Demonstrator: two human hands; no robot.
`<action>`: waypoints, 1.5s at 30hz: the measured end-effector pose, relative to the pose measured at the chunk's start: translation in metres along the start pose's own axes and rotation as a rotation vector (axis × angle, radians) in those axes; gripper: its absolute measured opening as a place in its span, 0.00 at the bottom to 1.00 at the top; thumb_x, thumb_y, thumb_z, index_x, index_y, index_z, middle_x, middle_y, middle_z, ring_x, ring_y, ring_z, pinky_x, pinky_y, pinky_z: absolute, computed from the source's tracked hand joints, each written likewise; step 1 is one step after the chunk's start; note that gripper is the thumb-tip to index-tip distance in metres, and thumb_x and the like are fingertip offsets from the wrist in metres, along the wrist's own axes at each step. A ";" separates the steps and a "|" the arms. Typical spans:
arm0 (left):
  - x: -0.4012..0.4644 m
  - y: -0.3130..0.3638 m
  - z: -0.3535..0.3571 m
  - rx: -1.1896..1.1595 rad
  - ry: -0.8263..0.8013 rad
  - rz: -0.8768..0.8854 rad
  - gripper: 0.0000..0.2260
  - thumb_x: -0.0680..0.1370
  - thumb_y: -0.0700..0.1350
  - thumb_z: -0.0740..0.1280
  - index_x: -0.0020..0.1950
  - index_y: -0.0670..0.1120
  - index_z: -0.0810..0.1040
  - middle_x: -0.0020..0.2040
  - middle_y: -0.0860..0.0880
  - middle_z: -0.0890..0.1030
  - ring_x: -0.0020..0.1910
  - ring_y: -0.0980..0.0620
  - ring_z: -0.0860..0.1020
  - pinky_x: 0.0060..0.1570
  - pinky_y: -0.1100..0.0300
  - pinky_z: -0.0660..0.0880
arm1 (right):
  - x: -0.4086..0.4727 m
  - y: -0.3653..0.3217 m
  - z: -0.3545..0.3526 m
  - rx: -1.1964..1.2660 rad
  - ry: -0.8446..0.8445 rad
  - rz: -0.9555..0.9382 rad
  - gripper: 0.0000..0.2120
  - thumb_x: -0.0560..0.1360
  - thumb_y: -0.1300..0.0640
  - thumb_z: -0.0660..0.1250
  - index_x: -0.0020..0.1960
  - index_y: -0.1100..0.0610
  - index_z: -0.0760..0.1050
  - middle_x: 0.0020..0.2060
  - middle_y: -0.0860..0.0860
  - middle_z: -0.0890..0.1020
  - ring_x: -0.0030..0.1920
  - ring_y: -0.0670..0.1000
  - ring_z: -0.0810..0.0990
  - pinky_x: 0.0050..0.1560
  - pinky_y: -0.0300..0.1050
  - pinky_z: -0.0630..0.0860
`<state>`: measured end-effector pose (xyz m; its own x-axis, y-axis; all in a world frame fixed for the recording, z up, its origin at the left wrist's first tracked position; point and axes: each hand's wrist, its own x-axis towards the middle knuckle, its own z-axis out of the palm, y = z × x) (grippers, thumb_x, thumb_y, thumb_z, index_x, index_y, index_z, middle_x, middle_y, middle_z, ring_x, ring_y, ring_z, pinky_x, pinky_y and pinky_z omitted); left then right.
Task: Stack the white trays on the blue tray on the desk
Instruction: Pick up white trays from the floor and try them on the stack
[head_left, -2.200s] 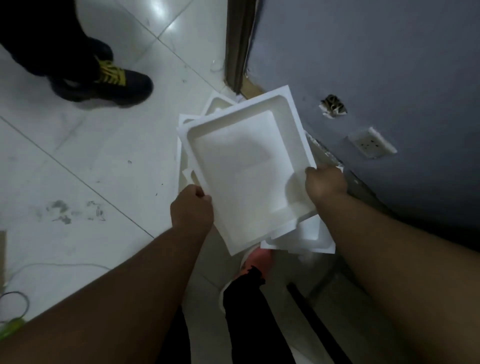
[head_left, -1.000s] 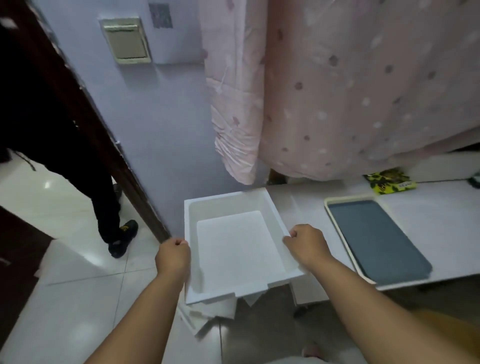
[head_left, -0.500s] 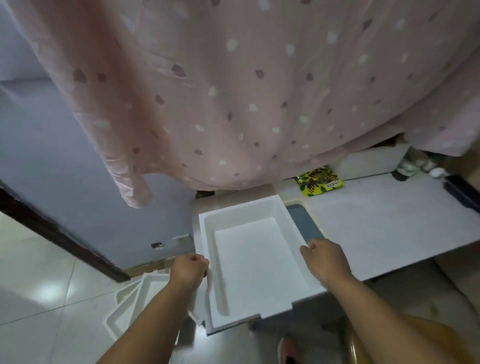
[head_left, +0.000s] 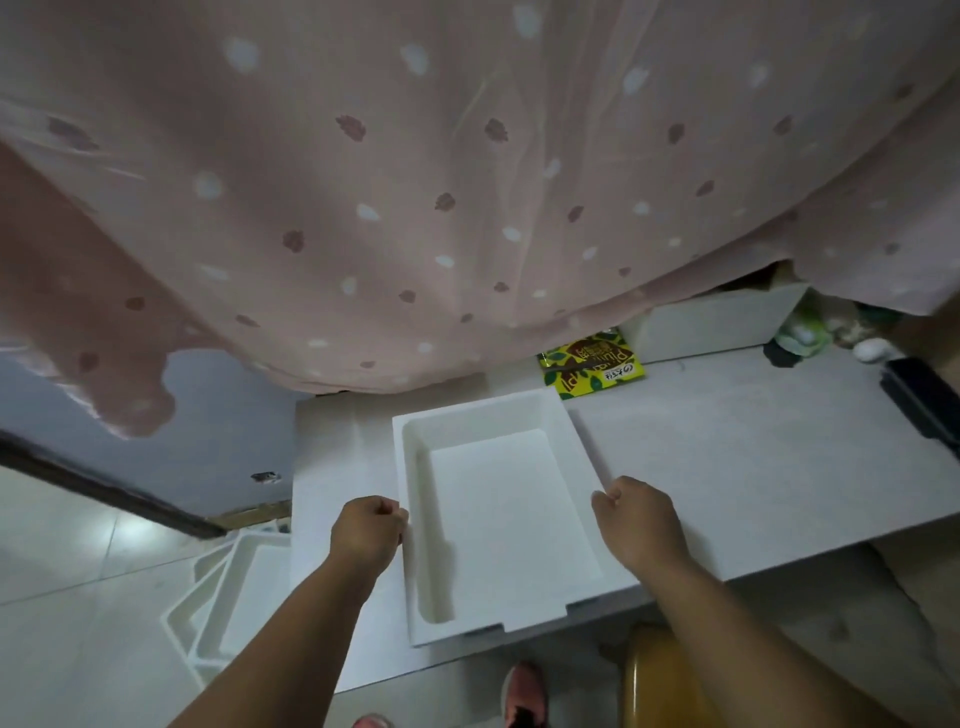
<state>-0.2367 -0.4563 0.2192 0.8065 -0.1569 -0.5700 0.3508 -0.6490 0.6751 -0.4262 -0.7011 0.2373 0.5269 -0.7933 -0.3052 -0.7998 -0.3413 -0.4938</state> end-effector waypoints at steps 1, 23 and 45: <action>0.002 0.001 0.000 0.001 0.006 0.000 0.09 0.78 0.39 0.66 0.40 0.39 0.82 0.34 0.44 0.81 0.33 0.46 0.75 0.38 0.56 0.74 | 0.002 0.000 0.002 0.000 -0.001 -0.009 0.17 0.78 0.54 0.62 0.33 0.60 0.67 0.32 0.55 0.78 0.32 0.52 0.73 0.34 0.46 0.73; 0.007 0.007 0.020 -0.040 0.031 -0.076 0.07 0.75 0.36 0.65 0.40 0.38 0.81 0.32 0.45 0.80 0.32 0.46 0.74 0.38 0.56 0.75 | 0.037 0.012 0.010 -0.011 -0.080 -0.021 0.19 0.77 0.56 0.63 0.31 0.57 0.61 0.26 0.50 0.67 0.28 0.49 0.64 0.30 0.43 0.64; -0.026 0.029 -0.036 -0.259 -0.006 -0.024 0.07 0.78 0.44 0.63 0.44 0.43 0.78 0.46 0.44 0.83 0.45 0.45 0.84 0.45 0.54 0.74 | 0.013 -0.092 0.031 -0.085 -0.053 -0.521 0.21 0.80 0.52 0.65 0.71 0.56 0.73 0.71 0.51 0.72 0.72 0.53 0.67 0.71 0.50 0.68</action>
<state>-0.2302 -0.4441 0.2700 0.7938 -0.1485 -0.5898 0.4810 -0.4402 0.7582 -0.3371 -0.6640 0.2537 0.8728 -0.4818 -0.0783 -0.4472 -0.7250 -0.5239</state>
